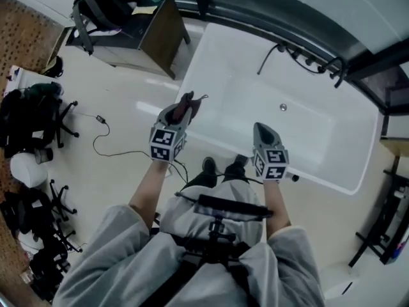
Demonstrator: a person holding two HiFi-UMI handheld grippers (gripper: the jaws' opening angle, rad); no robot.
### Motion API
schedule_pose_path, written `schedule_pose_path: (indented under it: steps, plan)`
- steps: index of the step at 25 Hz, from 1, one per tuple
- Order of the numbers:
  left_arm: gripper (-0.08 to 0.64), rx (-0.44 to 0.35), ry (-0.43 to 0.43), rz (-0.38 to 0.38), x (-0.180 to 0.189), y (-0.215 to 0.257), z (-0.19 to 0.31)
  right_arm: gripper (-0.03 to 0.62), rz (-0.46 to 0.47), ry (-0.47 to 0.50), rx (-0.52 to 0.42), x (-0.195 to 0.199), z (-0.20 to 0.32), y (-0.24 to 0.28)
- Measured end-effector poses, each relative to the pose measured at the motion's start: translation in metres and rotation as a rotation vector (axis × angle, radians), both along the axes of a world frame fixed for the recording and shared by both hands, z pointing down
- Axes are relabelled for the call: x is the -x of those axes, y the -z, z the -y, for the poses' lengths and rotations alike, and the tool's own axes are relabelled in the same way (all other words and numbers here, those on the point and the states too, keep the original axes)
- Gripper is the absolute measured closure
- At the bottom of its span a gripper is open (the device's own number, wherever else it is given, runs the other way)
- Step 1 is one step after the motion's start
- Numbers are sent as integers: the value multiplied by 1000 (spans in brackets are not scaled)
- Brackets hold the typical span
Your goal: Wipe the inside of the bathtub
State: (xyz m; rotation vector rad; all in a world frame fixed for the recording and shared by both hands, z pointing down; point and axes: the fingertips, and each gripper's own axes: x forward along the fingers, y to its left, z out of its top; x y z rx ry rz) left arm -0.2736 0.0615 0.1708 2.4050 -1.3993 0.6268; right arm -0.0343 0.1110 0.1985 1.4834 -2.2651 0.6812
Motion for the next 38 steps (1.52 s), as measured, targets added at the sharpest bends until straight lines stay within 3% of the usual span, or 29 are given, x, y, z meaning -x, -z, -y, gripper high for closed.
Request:
schedule_pose_path:
  steps: [6,14,29,38]
  plan:
    - [463,7,-50,-36,3,-2,-32,584,-18,-121,14,-18,-50,15]
    - [463,-28,-71,-34,-29,15,-71,584,-37,-217,-8,-83,-86,26]
    - [462,-45,3,2,-135,37,-119,586,-5,-201,-25,-201,-111,30]
    - [462,-6,35,-35,-134,34,-123,586,-20,-186,-35,-211,-113,31]
